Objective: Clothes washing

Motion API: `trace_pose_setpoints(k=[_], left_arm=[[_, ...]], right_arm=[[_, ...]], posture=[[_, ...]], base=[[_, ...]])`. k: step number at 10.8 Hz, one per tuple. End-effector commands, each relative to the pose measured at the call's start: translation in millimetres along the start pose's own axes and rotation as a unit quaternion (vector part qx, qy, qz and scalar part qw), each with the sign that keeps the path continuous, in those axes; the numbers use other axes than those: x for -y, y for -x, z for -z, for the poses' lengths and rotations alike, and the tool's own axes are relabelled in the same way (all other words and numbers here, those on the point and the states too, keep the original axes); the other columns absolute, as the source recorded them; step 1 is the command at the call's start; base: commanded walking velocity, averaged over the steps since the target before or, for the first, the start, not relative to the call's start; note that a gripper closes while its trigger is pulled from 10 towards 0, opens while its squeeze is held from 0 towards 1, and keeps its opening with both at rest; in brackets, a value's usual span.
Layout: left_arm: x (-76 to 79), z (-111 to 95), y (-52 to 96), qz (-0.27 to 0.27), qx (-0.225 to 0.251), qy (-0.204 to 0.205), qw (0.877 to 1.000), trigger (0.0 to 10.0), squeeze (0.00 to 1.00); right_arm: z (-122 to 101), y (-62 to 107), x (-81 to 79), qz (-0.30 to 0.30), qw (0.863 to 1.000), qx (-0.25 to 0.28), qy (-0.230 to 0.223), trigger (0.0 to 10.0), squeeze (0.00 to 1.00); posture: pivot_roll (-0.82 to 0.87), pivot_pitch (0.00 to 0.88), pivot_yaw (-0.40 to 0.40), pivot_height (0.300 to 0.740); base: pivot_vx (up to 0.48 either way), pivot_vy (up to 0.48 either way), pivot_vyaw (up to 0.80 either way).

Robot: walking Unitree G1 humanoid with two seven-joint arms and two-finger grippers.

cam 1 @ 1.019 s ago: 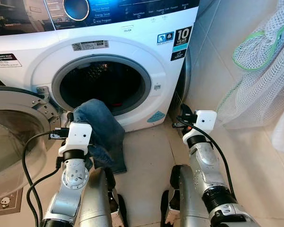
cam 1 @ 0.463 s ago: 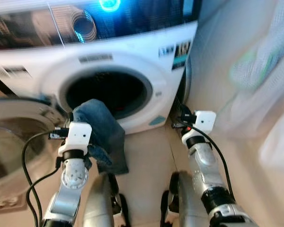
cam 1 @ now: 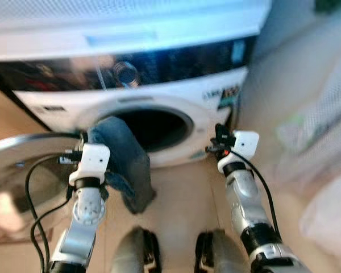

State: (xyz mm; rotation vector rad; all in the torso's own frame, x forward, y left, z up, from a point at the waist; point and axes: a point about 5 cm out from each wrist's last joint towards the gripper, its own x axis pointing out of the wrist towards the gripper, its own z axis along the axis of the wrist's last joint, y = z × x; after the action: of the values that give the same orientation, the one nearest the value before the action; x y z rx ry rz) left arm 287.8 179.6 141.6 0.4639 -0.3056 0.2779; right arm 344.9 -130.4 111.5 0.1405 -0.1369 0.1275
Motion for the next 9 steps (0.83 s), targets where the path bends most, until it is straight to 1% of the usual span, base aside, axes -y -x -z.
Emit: trace_pose_setpoints(k=[1, 5, 7, 9], left_arm=[[-3.8, -6.2, -0.5, -0.005, 0.024, -0.008, 1.000, 10.0, 0.00], [-2.2, -7.5, -0.8, -0.001, 0.029, -0.010, 1.000, 10.0, 0.00], [-2.2, -7.7, -0.5, -0.001, 0.029, -0.010, 1.000, 10.0, 0.00], [-2.0, -7.5, -0.3, -0.002, 0.028, -0.010, 1.000, 10.0, 0.00]], right_arm=[[5.7, 4.0, 0.6, 0.003, 1.000, -0.009, -0.006, 10.0, 0.00], [4.5, 3.7, 0.1, 0.000, 1.000, -0.004, -0.004, 10.0, 0.00], [3.3, 4.0, -0.7, -0.005, 1.000, 0.001, 0.002, 10.0, 0.00], [3.5, 4.1, -0.8, -0.005, 1.000, 0.000, 0.002, 10.0, 0.00]], posture=[[0.08, 0.256, 0.036, 0.715], [0.08, 0.256, 0.036, 0.715], [0.08, 0.259, 0.036, 0.740], [0.08, 0.259, 0.036, 0.740]], base=[[0.000, 0.000, 0.00], [0.000, 0.000, 0.00], [0.000, 0.000, 0.00], [0.000, 0.000, 0.00]])
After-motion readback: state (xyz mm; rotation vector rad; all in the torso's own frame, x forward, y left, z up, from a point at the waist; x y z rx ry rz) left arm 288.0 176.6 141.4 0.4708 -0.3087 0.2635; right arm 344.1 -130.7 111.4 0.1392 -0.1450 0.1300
